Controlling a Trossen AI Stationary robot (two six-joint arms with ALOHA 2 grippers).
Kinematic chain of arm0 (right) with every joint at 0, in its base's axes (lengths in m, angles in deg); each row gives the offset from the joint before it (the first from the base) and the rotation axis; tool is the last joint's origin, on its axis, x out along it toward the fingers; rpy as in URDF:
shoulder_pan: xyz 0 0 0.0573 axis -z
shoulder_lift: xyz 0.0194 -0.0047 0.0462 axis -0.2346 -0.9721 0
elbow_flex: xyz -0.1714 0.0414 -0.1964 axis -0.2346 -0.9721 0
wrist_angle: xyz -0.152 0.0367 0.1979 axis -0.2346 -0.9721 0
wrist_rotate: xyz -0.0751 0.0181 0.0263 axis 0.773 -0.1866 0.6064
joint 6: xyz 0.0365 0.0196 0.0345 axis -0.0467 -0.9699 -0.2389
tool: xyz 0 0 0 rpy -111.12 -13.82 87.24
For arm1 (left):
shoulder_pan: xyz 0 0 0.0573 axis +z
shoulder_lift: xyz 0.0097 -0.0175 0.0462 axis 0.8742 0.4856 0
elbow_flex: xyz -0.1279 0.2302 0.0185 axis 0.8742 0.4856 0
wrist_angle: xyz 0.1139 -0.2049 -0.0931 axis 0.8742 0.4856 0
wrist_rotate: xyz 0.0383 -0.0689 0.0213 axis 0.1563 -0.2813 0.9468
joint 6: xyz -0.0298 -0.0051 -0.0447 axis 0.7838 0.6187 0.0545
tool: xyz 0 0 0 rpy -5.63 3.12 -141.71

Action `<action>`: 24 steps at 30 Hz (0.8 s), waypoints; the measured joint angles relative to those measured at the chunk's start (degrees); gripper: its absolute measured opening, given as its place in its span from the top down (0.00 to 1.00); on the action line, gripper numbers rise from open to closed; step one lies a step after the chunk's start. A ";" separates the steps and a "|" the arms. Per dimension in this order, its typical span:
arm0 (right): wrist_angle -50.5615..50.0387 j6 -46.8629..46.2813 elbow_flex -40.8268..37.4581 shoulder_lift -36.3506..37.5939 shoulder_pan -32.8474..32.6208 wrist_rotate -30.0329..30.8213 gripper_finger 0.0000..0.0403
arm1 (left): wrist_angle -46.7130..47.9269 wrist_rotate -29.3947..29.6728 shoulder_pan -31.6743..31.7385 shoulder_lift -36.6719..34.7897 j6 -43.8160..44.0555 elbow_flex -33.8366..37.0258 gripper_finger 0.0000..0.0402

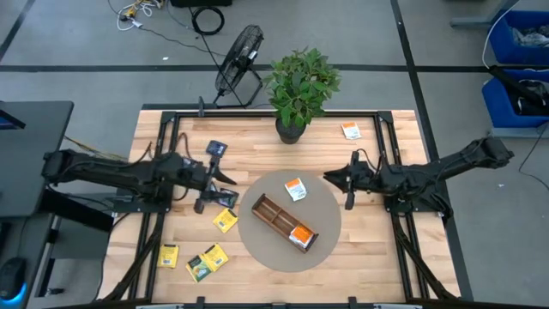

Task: Pick & Place Tea
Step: Put the orange tea bag into the bottom section of the wooden organizer

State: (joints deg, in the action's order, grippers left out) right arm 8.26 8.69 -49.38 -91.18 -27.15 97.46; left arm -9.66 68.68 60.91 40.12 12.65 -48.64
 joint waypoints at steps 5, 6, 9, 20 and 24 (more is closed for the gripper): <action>-4.78 1.55 -0.05 2.06 3.91 -2.10 0.87 | -0.25 2.57 0.01 -9.26 2.63 5.98 0.54; -6.36 0.80 -0.07 2.60 4.70 -3.08 0.87 | -0.34 2.53 0.00 -10.68 3.16 6.75 0.54; -7.45 0.72 -0.07 4.24 6.59 -5.38 0.87 | 0.35 2.51 0.00 -15.10 4.43 9.34 0.54; -12.65 3.07 -0.07 11.66 12.61 -4.34 0.88 | 3.66 2.51 -0.15 -24.76 7.15 14.70 0.54; -14.24 -0.59 -0.07 11.76 13.48 1.43 0.88 | 5.40 2.50 -0.15 -25.94 7.17 14.71 0.54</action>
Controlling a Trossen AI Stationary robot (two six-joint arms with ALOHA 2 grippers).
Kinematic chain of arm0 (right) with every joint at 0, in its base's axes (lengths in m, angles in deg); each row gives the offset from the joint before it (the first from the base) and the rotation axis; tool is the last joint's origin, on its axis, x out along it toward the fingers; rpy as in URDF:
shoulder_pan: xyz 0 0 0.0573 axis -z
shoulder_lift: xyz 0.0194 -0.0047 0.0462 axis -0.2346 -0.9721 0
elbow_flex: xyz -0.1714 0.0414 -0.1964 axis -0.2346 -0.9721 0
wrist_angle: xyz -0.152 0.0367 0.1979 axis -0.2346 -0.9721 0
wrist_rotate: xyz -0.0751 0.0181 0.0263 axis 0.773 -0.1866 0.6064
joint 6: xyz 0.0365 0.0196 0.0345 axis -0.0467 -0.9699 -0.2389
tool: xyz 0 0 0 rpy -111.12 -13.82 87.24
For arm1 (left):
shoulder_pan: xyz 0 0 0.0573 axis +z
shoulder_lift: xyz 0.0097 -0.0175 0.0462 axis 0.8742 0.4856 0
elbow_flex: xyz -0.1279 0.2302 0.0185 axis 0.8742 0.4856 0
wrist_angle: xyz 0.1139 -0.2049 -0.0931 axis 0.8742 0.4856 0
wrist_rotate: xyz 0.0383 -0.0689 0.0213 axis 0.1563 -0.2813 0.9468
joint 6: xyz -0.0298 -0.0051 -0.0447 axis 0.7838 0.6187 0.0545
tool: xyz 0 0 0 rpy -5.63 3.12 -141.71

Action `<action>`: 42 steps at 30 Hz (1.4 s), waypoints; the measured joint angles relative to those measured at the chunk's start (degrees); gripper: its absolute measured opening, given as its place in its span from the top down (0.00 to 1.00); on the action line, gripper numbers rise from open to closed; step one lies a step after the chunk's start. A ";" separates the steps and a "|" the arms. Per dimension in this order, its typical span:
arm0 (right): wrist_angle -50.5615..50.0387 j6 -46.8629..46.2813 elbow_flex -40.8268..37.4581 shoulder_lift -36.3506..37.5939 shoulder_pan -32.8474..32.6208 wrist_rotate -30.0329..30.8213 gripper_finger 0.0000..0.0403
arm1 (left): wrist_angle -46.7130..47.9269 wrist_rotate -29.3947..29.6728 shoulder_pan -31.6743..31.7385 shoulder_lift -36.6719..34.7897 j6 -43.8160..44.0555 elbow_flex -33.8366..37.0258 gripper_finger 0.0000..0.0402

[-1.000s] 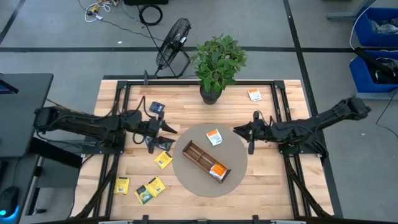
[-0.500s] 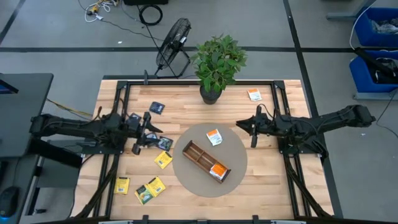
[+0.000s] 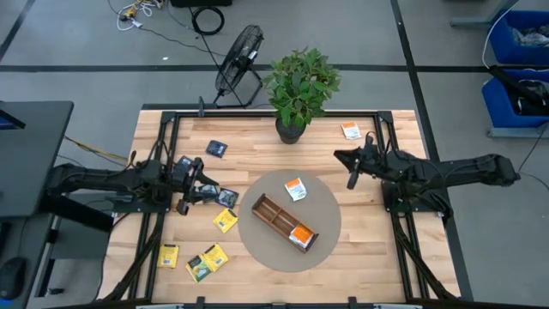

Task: Pick & Place Tea
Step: Put the orange tea bag into the bottom section of the wooden organizer

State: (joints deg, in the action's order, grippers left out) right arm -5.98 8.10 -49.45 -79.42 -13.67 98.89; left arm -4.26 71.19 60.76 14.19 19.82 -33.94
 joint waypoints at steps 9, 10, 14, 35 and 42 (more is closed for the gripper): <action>-5.25 -3.22 0.04 -0.67 1.00 9.82 0.87 | 1.03 0.01 0.00 0.11 0.01 0.00 0.54; -6.88 -3.19 0.04 -0.67 1.33 11.16 0.88 | 1.40 0.00 0.00 0.12 0.03 0.00 0.54; -12.45 -4.87 0.04 -1.60 3.02 13.45 0.88 | 1.57 0.00 0.00 0.12 0.43 0.00 0.54; -26.25 -18.85 3.32 -13.58 20.09 2.00 0.38 | 1.60 -0.01 0.00 0.14 1.14 0.00 0.54; -35.59 -27.89 13.12 -21.48 28.09 -6.17 0.43 | 1.69 -0.01 -0.02 0.14 1.04 0.00 0.54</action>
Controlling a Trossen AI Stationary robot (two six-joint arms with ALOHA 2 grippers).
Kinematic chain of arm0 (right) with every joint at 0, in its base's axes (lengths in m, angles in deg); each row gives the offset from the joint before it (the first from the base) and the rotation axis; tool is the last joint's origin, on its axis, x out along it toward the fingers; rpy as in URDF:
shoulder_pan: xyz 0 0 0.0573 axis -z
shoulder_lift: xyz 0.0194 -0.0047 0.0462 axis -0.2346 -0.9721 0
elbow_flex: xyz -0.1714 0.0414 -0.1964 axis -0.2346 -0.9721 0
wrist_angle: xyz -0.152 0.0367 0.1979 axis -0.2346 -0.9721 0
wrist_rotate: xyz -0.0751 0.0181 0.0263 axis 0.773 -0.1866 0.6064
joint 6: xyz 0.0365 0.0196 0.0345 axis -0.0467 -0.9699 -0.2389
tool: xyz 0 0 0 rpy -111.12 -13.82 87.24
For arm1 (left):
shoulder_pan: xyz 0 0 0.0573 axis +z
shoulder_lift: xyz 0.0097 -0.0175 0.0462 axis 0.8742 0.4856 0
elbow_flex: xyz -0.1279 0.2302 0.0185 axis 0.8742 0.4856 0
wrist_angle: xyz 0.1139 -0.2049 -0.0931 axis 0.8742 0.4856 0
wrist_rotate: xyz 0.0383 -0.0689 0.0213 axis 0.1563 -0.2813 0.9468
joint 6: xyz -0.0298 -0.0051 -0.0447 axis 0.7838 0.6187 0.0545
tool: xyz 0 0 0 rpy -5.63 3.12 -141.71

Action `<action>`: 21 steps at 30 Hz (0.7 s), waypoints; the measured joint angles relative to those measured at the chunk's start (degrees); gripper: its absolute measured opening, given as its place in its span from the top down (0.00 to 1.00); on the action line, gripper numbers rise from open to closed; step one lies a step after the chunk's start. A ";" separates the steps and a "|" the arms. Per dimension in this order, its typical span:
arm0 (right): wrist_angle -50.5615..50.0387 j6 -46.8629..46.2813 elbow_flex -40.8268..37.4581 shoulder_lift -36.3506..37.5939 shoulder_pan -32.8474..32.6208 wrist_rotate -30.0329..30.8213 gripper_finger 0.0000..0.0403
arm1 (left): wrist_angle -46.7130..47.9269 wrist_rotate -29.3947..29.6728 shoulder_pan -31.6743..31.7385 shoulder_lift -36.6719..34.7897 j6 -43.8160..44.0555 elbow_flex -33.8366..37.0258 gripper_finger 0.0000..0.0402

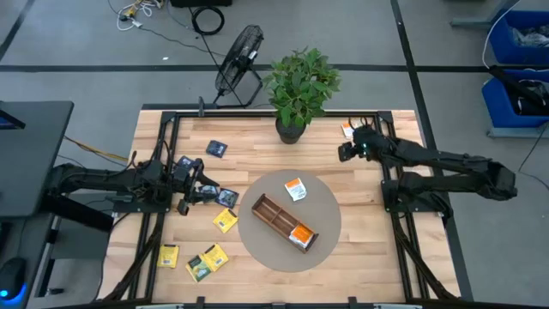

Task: Pick & Place Tea
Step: Put the orange tea bag into the bottom section of the wooden organizer

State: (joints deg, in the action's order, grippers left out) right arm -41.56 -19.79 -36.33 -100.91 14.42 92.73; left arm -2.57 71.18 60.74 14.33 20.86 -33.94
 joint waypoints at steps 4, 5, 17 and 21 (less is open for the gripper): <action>-3.76 -1.29 3.86 -6.59 3.84 -2.81 0.43 | 0.34 0.00 0.00 0.00 0.00 0.00 0.54; -3.90 -1.38 4.59 -8.45 4.74 -3.32 0.43 | 0.43 0.00 0.00 0.00 0.00 0.00 0.54; -4.43 2.93 14.17 -26.96 10.50 -4.76 0.47 | 2.03 0.00 0.00 0.00 0.02 -0.02 0.54; -6.47 3.93 16.59 -30.84 12.53 -4.72 0.49 | 1.99 0.00 0.00 0.00 0.01 -0.02 0.54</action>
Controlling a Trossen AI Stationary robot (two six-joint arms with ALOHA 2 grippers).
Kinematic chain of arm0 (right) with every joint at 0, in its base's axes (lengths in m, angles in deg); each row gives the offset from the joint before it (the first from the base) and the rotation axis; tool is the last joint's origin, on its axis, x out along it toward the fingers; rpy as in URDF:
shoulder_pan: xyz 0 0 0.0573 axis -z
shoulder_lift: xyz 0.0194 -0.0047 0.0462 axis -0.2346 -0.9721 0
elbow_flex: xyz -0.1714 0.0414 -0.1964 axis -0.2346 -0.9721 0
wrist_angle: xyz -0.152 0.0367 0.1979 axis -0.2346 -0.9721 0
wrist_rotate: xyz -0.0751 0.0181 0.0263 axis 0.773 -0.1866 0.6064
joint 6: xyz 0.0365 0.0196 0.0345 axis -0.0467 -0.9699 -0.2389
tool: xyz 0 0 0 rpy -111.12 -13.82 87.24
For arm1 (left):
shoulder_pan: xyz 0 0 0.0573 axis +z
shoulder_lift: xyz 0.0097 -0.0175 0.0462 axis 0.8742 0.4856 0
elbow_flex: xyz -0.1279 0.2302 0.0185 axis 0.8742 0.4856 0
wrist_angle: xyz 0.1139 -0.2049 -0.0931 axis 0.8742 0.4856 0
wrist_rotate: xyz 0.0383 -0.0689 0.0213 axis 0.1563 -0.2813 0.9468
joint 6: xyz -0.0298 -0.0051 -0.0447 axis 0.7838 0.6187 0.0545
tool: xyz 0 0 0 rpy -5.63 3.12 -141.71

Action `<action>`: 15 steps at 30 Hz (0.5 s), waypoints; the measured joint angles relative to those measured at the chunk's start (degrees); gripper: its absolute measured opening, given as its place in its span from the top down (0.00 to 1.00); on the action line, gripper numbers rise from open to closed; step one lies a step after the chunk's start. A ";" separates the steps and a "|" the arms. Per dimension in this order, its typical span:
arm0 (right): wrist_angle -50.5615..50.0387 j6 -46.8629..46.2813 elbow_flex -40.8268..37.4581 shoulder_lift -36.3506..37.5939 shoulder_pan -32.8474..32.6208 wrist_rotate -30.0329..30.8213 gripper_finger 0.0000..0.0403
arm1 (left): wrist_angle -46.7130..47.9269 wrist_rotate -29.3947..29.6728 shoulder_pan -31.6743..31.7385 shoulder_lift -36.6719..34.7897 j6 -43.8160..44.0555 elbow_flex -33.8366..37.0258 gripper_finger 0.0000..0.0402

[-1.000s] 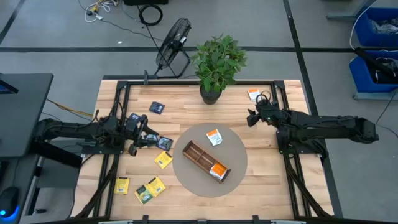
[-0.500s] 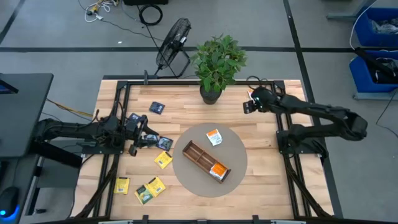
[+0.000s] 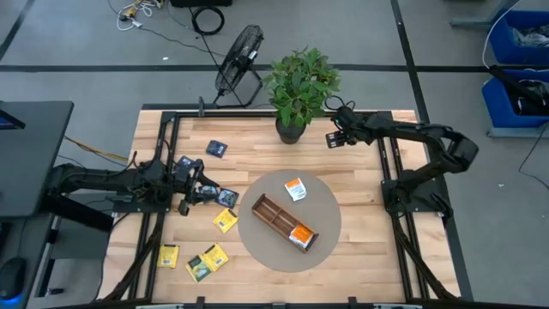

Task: Pick & Place Tea
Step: Put the orange tea bag into the bottom section of the wooden organizer

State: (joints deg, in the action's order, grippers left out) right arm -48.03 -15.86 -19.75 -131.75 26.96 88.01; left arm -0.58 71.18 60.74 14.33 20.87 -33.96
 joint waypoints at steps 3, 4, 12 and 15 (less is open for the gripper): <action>-0.36 1.05 0.50 -2.25 1.48 0.06 0.49 | -0.02 0.00 0.00 0.00 -0.01 0.00 0.54; 0.03 1.44 0.52 -2.84 1.98 0.08 0.49 | -0.02 0.00 0.00 0.00 -0.01 0.00 0.54; 2.79 5.21 0.56 -6.71 6.08 0.28 0.49 | -0.04 0.00 0.00 0.00 -0.08 0.00 0.54; 4.82 7.23 0.56 -7.83 7.22 0.01 0.49 | -0.07 0.00 0.00 0.00 -0.08 0.00 0.54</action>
State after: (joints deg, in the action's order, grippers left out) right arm -43.21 -8.63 -19.18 -139.57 34.18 88.02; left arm -0.64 71.18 60.74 14.33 20.79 -33.96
